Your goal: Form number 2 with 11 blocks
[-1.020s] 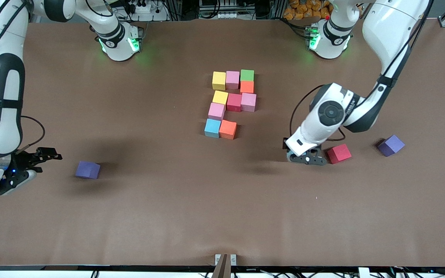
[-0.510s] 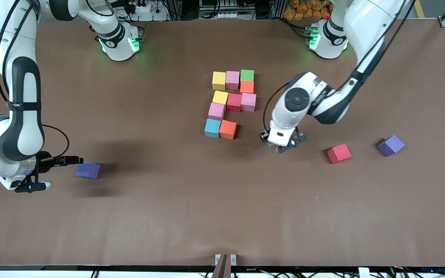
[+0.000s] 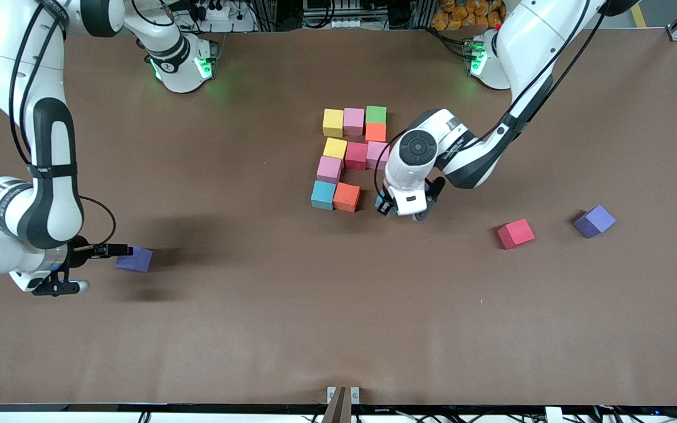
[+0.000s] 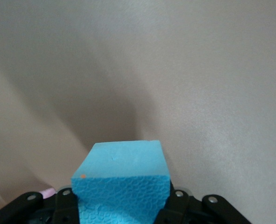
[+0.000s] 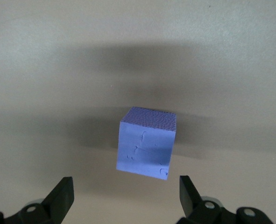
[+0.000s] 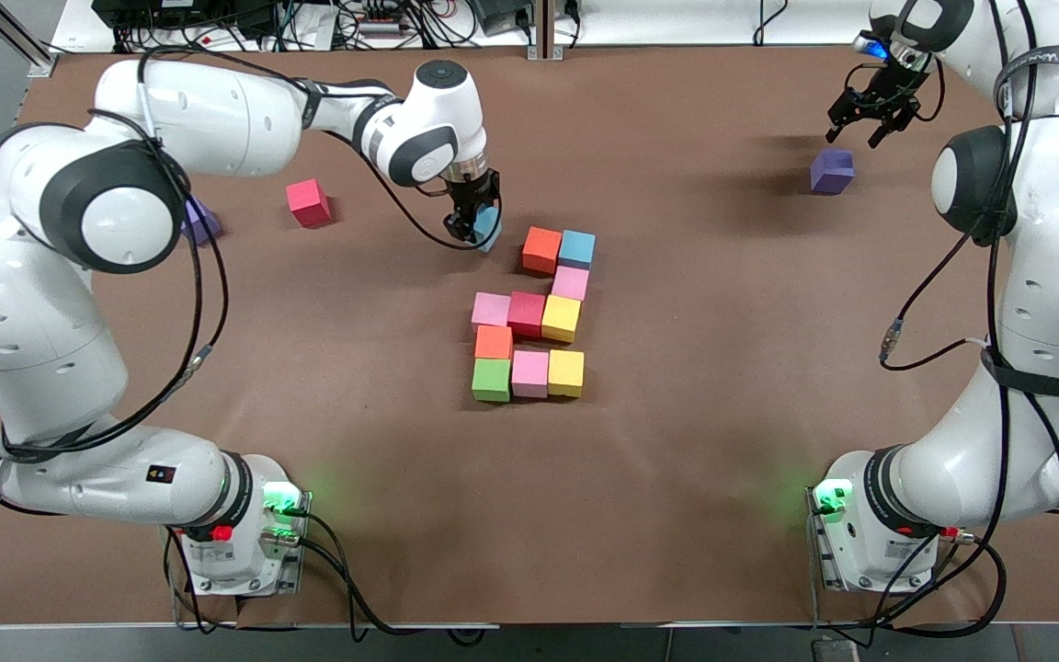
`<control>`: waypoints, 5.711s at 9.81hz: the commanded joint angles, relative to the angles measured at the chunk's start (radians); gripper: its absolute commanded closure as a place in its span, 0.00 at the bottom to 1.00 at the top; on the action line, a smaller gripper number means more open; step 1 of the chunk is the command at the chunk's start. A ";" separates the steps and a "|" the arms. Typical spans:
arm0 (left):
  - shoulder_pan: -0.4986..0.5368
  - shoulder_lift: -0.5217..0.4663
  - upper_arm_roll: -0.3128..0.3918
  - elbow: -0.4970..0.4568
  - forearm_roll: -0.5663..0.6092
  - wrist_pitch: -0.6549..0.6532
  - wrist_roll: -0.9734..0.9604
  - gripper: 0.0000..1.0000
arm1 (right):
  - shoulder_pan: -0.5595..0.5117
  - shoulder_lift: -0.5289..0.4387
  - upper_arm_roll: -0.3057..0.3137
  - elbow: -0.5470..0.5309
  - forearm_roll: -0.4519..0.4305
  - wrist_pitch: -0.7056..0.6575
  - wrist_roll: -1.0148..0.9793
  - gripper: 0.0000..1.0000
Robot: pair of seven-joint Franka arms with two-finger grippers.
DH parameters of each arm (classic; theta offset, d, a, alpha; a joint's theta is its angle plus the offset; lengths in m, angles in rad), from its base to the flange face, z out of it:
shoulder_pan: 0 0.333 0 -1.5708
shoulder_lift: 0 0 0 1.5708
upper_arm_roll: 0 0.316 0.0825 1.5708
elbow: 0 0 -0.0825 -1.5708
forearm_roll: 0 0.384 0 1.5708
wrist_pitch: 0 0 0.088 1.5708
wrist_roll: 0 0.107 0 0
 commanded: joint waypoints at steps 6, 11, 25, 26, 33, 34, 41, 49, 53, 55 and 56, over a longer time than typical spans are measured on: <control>-0.128 0.103 0.095 0.130 0.018 -0.003 -0.346 1.00 | 0.027 0.038 0.032 -0.017 -0.070 0.133 0.045 0.00; -0.193 0.110 0.151 0.144 0.018 -0.004 -0.352 1.00 | 0.003 0.021 0.032 -0.008 -0.073 0.118 0.039 0.00; -0.233 0.110 0.151 0.141 0.018 -0.009 -0.384 1.00 | -0.364 -0.639 0.547 -0.005 -0.426 -0.410 0.409 0.00; -0.234 0.110 0.151 0.141 0.018 -0.009 -0.384 1.00 | -0.365 -0.647 0.556 -0.003 -0.427 -0.428 0.419 0.00; -0.231 0.113 0.151 0.144 0.020 -0.009 -0.383 0.87 | -0.345 -0.704 0.541 0.000 -0.436 -0.467 0.410 0.00; -0.231 0.112 0.151 0.144 0.021 -0.009 -0.381 0.75 | -0.345 -0.704 0.541 0.000 -0.436 -0.471 0.410 0.00; -0.208 0.068 0.143 0.152 0.011 -0.012 -0.374 0.00 | -0.350 -0.674 0.546 0.046 -0.435 -0.476 0.410 0.00; -0.121 -0.109 0.114 0.267 -0.027 -0.298 -0.017 0.00 | -0.362 -0.663 0.543 0.078 -0.464 -0.481 0.385 0.00; -0.057 -0.165 0.117 0.402 -0.037 -0.446 0.349 0.00 | -0.382 -0.663 0.543 0.087 -0.464 -0.479 0.382 0.00; -0.012 -0.227 0.121 0.402 -0.026 -0.487 0.599 0.00 | -0.385 -0.663 0.543 0.093 -0.464 -0.479 0.382 0.00; 0.002 -0.247 0.126 0.403 -0.026 -0.507 0.764 0.00 | -0.385 -0.663 0.543 0.093 -0.463 -0.479 0.382 0.00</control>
